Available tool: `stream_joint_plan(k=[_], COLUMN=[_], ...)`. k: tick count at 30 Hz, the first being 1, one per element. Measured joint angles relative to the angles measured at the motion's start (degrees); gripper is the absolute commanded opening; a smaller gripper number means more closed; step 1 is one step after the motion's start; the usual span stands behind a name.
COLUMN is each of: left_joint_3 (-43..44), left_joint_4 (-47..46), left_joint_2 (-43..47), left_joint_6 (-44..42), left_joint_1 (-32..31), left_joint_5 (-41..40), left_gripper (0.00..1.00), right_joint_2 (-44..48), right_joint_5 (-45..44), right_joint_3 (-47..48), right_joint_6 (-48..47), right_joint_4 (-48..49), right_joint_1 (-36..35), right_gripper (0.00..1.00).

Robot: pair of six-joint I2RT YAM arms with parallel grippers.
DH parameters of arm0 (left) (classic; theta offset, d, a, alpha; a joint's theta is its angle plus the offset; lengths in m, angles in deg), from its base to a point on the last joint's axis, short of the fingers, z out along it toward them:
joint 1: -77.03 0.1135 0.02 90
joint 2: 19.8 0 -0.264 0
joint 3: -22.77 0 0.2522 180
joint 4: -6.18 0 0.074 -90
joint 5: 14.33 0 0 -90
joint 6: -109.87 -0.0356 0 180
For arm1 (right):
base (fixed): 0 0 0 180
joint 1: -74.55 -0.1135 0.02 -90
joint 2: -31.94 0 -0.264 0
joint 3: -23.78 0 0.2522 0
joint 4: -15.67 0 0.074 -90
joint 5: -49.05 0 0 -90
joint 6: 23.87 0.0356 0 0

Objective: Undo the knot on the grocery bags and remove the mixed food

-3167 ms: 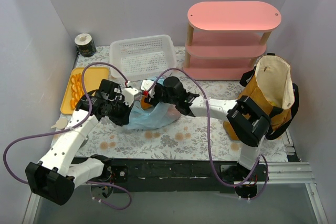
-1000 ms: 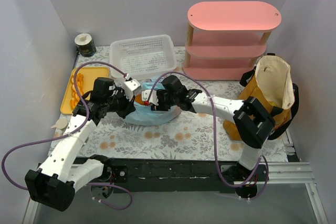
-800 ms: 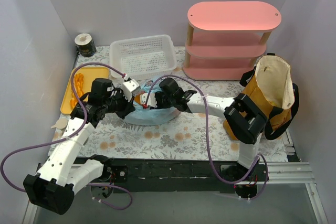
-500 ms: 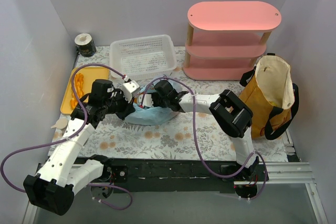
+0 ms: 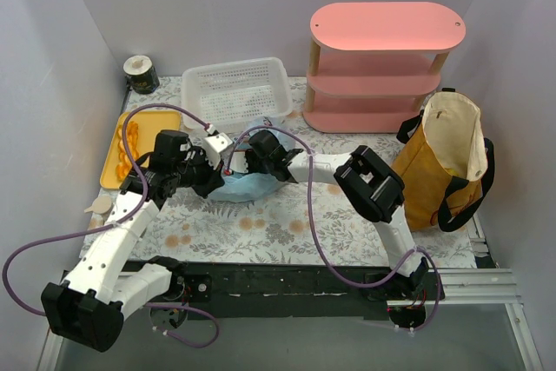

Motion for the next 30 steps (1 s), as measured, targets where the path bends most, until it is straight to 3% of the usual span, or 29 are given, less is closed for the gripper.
stream_joint_plan(k=[2,6,13,19,24,30], left_joint_3=[0.00,0.00,0.00,0.50,0.83,2.93], left_joint_4=[-0.02,-0.28,-5.16,-8.04,-6.84,-3.85], left_joint_2=[-0.42,-0.90,-0.96,-3.43,-4.85,-6.32], left_joint_6=[0.02,0.02,-0.42,-0.59,1.42,0.68], left_joint_1=[0.04,0.07,0.07,0.07,0.07,-0.35], left_joint_5=[0.00,0.09,1.51,3.06,3.32,1.07], left_gripper=[0.00,0.00,0.00,0.00,0.00,0.00], right_joint_2=[-0.24,3.34,20.79,34.64,34.45,28.85], right_joint_5=[-0.17,-0.42,1.53,5.14,7.39,9.64], right_joint_3=[-0.20,-3.19,-7.65,-14.71,-18.56,-15.72], right_joint_6=[0.02,0.85,2.78,4.55,6.34,8.66], right_joint_4=[-0.94,-3.80,-17.07,-20.35,-20.00,-16.83], right_joint_1=[0.04,0.04,0.04,0.07,0.04,0.07], right_gripper=[0.01,0.01,0.01,0.01,0.01,0.01])
